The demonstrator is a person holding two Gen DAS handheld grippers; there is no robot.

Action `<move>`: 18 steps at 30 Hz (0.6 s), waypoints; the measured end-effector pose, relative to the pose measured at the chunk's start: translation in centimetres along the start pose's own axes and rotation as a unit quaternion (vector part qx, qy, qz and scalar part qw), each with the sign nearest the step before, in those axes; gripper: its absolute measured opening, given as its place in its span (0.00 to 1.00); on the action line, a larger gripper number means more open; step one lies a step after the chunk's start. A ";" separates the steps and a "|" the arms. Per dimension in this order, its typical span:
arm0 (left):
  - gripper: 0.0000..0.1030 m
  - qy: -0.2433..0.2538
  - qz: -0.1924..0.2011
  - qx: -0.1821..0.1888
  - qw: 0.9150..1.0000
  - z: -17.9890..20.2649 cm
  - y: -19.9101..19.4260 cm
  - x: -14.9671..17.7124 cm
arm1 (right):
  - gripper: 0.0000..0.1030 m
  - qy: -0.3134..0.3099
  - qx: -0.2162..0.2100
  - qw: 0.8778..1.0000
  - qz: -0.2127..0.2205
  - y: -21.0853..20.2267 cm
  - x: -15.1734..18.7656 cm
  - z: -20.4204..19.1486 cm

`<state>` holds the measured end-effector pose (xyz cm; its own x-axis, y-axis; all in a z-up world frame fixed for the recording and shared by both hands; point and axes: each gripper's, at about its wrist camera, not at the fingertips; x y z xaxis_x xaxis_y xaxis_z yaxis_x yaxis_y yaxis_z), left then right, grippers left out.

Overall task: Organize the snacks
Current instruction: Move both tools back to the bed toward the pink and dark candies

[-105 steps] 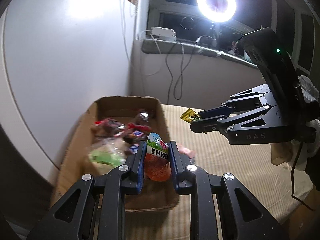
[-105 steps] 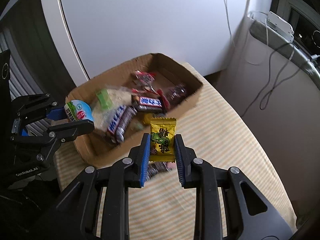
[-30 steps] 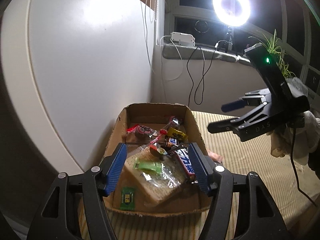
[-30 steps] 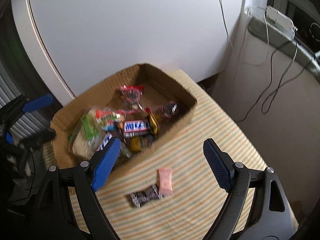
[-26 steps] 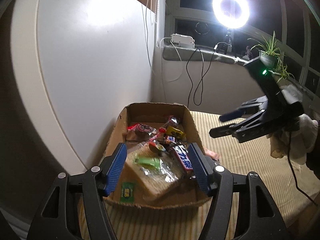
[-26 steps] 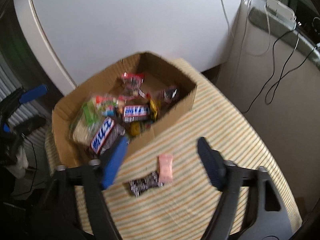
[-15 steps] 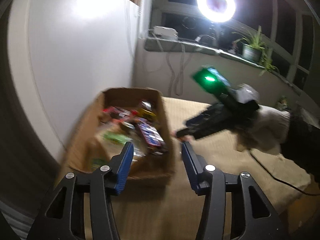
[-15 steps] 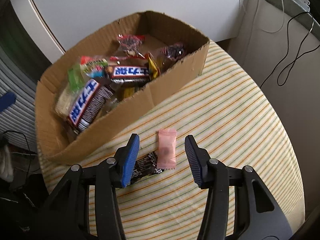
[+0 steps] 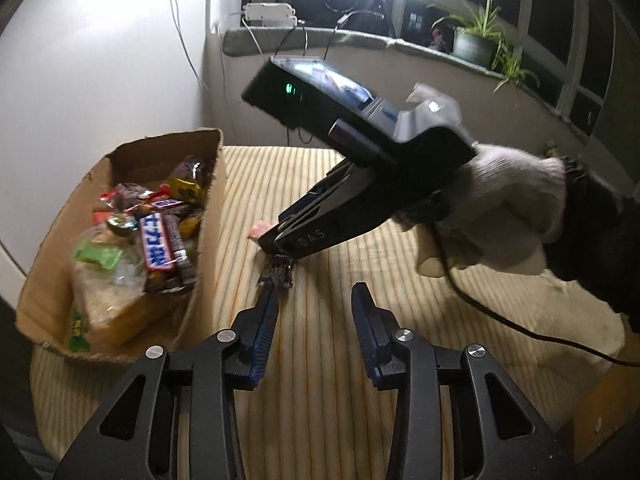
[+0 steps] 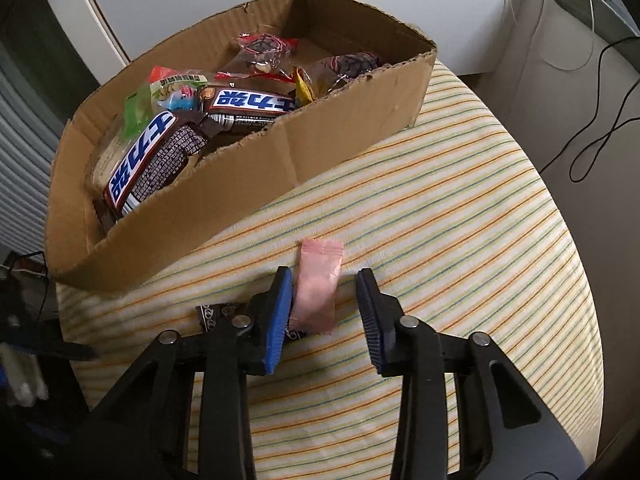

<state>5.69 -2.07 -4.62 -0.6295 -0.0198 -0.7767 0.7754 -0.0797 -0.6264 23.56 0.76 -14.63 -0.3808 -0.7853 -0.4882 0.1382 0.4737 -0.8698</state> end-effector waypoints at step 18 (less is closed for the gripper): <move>0.35 0.043 -0.056 -0.095 0.993 1.4 7.3 -0.8 | 0.20 -0.013 -0.038 0.999 0.021 -3.8 4.0 5.8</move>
<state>11.79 -3.98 -8.44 -0.7119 0.0648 -0.6993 0.7015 0.1136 -0.7036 26.81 -6.51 -13.69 -0.3529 -0.7733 -0.5267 0.0830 0.5349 -0.8409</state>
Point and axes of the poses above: each gripper's, at about its wrist camera, not at the fingertips, and y roughly the way its jaws point, z to its right, x to its underside, and after that the axes turned 7 degrees about z, right-handed
